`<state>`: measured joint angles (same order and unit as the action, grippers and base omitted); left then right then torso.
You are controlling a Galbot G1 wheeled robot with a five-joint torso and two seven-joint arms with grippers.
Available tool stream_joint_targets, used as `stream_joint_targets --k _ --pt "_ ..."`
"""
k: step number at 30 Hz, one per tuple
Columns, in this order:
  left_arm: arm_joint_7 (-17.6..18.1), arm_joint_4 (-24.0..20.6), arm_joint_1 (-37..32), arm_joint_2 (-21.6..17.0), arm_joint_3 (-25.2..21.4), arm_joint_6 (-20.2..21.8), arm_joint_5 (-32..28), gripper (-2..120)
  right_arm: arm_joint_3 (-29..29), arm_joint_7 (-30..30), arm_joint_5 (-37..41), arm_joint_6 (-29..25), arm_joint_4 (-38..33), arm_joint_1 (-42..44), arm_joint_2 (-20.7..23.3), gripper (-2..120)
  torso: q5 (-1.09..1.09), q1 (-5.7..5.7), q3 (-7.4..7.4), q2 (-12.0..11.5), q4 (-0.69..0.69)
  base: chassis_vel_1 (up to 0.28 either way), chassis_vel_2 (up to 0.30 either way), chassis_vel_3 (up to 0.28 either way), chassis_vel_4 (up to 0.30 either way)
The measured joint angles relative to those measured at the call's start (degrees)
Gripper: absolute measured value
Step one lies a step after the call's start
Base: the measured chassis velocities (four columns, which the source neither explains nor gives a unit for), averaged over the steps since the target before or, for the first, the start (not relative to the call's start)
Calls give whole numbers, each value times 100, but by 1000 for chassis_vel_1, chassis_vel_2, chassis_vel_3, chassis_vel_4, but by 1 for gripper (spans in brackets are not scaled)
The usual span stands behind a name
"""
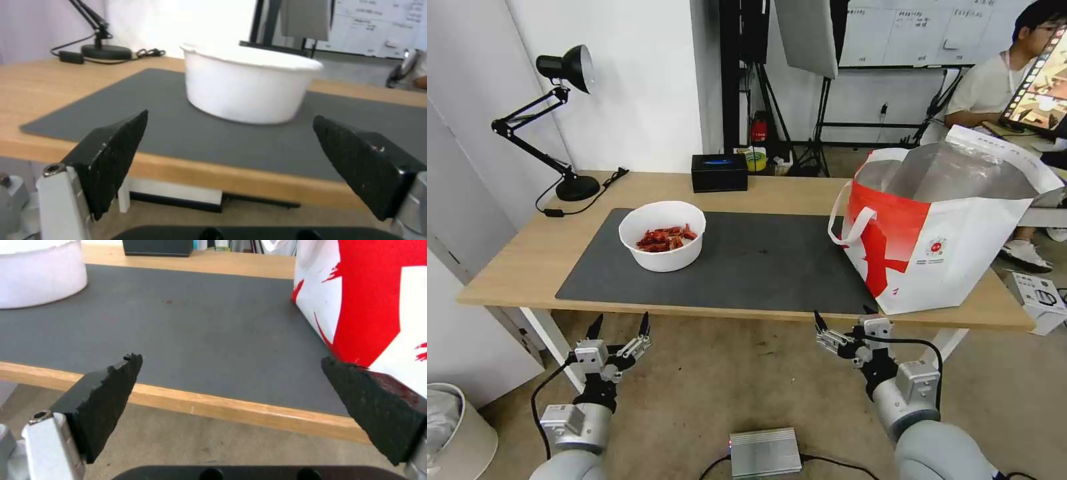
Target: Pick up the trash from the table and place it into the takeout bag.
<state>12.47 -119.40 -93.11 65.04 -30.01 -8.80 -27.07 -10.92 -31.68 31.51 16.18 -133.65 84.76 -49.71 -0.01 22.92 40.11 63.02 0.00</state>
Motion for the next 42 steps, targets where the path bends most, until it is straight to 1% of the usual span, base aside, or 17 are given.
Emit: stream_joint_targets --k 3,6,7,10,11,14,15,17,18,21,25,28,32,38,39,40,42 --pt "169 -169 138 -222 -98 291 -390 100 -1 0 1 0 0 -1 0 100 1 0 0 0 0 0 0 0 0" --pt "626 -374 576 -879 -300 836 -1330 100 -1 1 2 1 0 -2 0 100 1 0 0 0 -1 0 0 0 0" --pt "626 -374 576 -879 -300 836 -1330 100 -1 1 2 1 0 -2 0 100 1 0 0 0 -1 0 0 0 0" --pt "1019 -284 1095 -1588 -412 1257 -2263 100 -1 2 3 1 0 -3 0 100 0 0 0 0 1 0 0 0 0" --pt "1019 -284 1095 -1588 -412 1257 -2263 100 -1 2 3 1 0 -3 0 100 0 0 0 0 1 0 0 0 0" --pt "1158 -169 1354 -2230 -571 1425 -3069 100 -2 3 3 0 0 -4 1 100 1 0 0 0 0 0 0 0 0" --pt "1158 -169 1354 -2230 -571 1425 -3069 100 -2 3 3 0 0 -4 1 100 1 0 0 0 0 0 0 0 0" --pt "1242 -34 1604 -2588 -569 1498 -3639 100 -2 3 3 1 0 -4 0 100 -1 0 0 0 -2 0 0 0 0" --pt "1242 -34 1604 -2588 -569 1498 -3639 100 -2 3 3 1 0 -4 0 100 -1 0 0 0 -2 0 0 0 0" --pt "1313 154 2002 -3018 -479 1624 -4283 100 -2 5 3 0 0 -4 0 100 1 1 0 0 1 0 0 0 0" --pt "1381 283 2234 -3145 -395 1676 -4546 100 -2 5 3 0 0 -4 0 100 2 0 0 0 0 0 0 0 0" --pt "1381 433 2655 -3227 -130 1865 -4864 100 -2 6 3 0 0 -4 0 100 0 0 1 0 0 0 0 0 0" --pt "1366 555 2949 -3296 134 2034 -4938 100 -2 6 3 0 1 -4 0 100 1 0 1 0 0 0 0 0 0" --pt "1333 1128 4076 -3363 1285 2174 -5142 100 -2 6 3 -1 1 -4 0 100 1 0 0 0 0 0 0 0 0" --pt "1329 1233 4282 -3342 1515 2178 -5190 100 -2 6 3 -1 1 -4 0 100 3 1 1 0 1 0 0 0 0" --pt "1329 1233 4282 -3342 1515 2178 -5190 100 -2 6 3 -1 1 -4 0 100 3 1 1 0 1 0 0 0 0" --pt "1329 1473 4723 -3238 1974 2183 -5233 100 -2 8 3 -1 1 -5 0 100 1 0 0 0 1 0 0 0 0"
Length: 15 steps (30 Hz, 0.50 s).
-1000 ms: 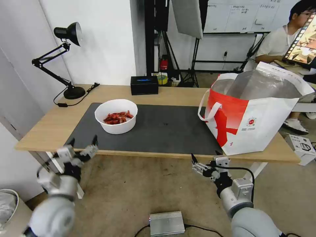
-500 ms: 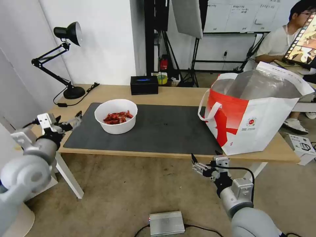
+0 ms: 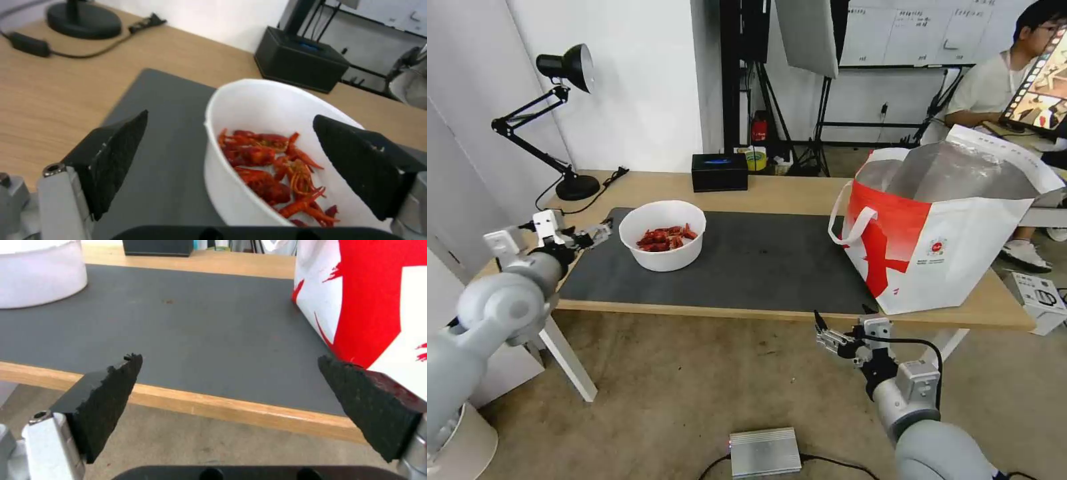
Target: Pick up the trash from the table and place it into the takeout bag.
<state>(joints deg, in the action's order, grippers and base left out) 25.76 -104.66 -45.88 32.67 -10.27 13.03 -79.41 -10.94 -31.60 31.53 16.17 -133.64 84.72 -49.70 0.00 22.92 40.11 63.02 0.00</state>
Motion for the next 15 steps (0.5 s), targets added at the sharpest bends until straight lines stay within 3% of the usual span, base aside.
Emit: stream_joint_targets --k 4,10,15 --pt "23 317 483 237 487 0 26 100 0 -1 0 0 0 0 0 100 0 0 0 0 0 0 0 0 0" --pt "32 541 731 426 828 8 125 100 0 -1 0 0 0 0 0 100 1 0 0 0 0 0 0 0 0" --pt "38 811 1034 486 1148 263 91 100 0 -1 0 0 0 0 0 100 0 0 0 0 0 0 0 0 0"
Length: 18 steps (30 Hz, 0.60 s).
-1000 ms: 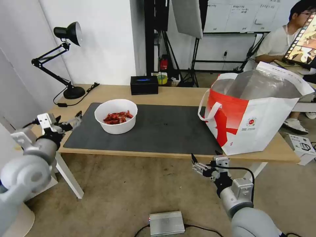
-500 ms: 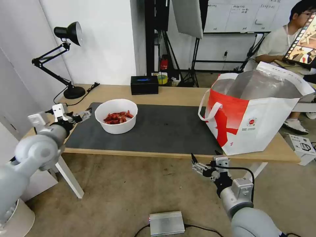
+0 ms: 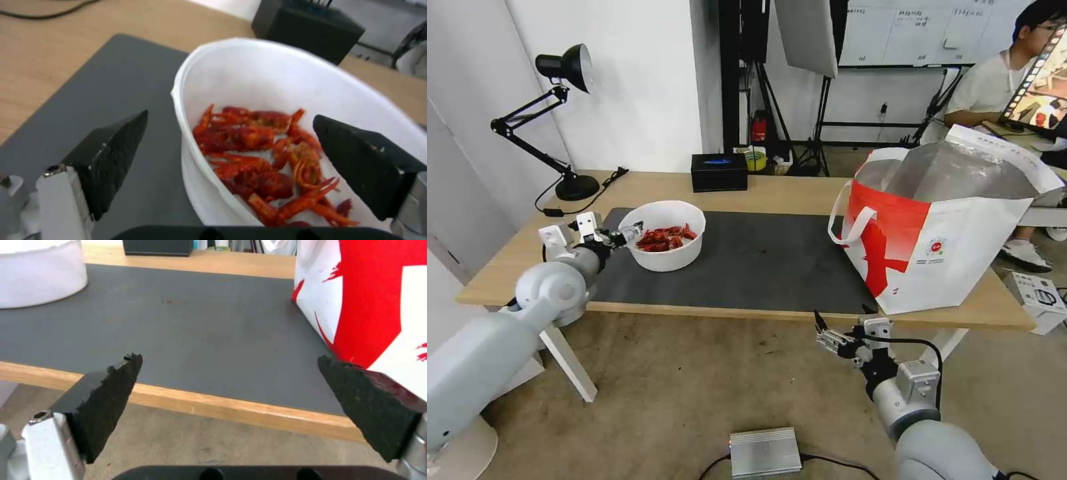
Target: Pick up the trash from the table and place it into the takeout bag.
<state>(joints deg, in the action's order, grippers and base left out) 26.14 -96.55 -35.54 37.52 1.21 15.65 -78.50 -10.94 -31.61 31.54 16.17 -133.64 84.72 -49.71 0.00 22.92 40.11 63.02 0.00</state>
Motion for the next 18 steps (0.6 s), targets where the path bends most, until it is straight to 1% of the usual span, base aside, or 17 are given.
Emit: stream_joint_targets --k 1,4,5,6,7,10,13,14,15,16,18 --pt "0 0 0 0 0 0 0 100 0 0 0 0 0 0 0 100 0 0 0 0 0 0 0 0 0" --pt "-12 136 246 -5 128 463 -193 100 0 0 0 0 0 0 0 100 0 0 0 0 0 0 0 0 0" --pt "-12 136 246 -5 128 463 -193 100 0 0 0 0 0 0 0 100 0 0 0 0 0 0 0 0 0" --pt "-22 222 358 -10 209 598 -228 100 0 -1 0 0 0 0 0 100 0 -1 0 0 0 0 0 0 0" --pt "-21 279 416 -8 256 637 -242 100 0 -1 0 0 0 0 0 100 0 0 0 0 0 0 0 0 0" --pt "-17 456 595 11 383 698 -317 100 0 -1 0 0 0 0 0 100 0 0 0 0 0 0 0 0 0" --pt "-17 503 632 12 404 704 -351 100 0 -1 0 0 0 0 0 100 0 0 0 0 0 0 0 0 0" --pt "-16 512 636 11 407 704 -361 99 0 -1 0 0 0 0 0 100 0 0 0 0 0 0 0 0 0" --pt "-12 513 636 4 409 702 -369 95 0 -1 0 0 0 0 0 100 -1 0 0 0 0 0 0 0 0" --pt "-12 513 636 4 409 702 -369 95 0 -1 0 0 0 0 0 100 -1 0 0 0 0 0 0 0 0" --pt "-7 504 634 -23 415 699 -380 85 0 -1 0 0 0 0 0 100 0 0 0 1 0 0 0 0 0"
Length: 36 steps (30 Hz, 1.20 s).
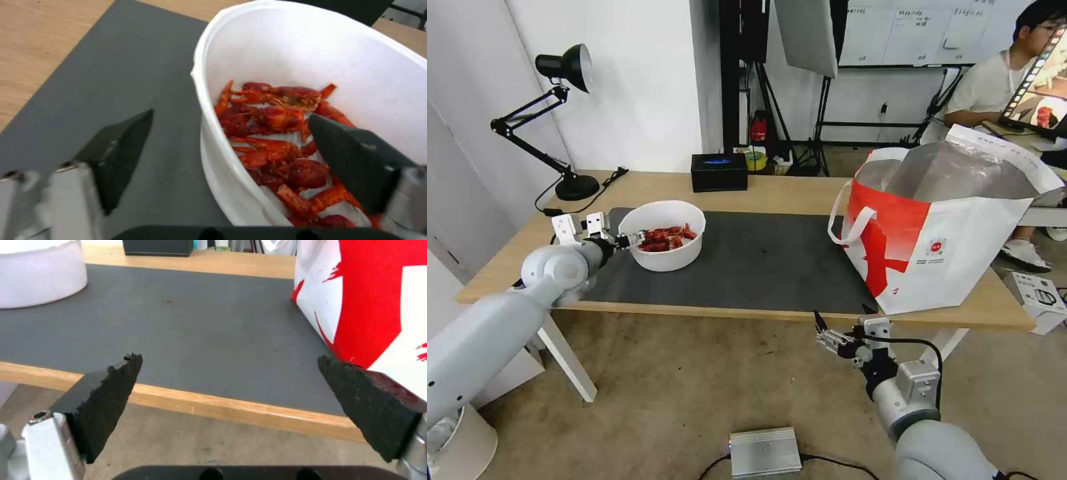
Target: Pick up the trash from the table and place it into the takeout bag.
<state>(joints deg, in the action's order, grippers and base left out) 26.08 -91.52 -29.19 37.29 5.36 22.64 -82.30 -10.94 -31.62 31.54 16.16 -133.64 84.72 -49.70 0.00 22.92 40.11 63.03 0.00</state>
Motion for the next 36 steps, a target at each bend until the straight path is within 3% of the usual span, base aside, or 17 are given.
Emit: stream_joint_targets --k 9,11,15,22,25,36 --pt "16 -55 -1 -57 80 -15 -1 57 0 0 0 0 0 0 0 100 0 0 0 0 0 0 0 0 0" --pt "19 -70 3 -77 90 -22 1 45 0 0 0 0 0 0 0 100 0 0 0 0 0 0 0 0 0" --pt "28 -98 2 -105 93 -29 4 35 0 0 0 0 0 0 0 100 0 0 0 0 0 0 0 0 0" --pt "160 -222 -64 -157 27 -66 -19 5 0 0 0 0 0 0 0 100 0 0 0 -1 1 0 0 0 0" --pt "161 -276 -136 -222 -22 -90 -26 0 0 0 0 0 0 0 0 100 0 0 0 0 1 0 0 0 0" --pt "211 -676 -437 -397 -416 -133 -212 0 0 0 0 0 0 0 0 100 -1 0 0 0 0 0 0 0 0"
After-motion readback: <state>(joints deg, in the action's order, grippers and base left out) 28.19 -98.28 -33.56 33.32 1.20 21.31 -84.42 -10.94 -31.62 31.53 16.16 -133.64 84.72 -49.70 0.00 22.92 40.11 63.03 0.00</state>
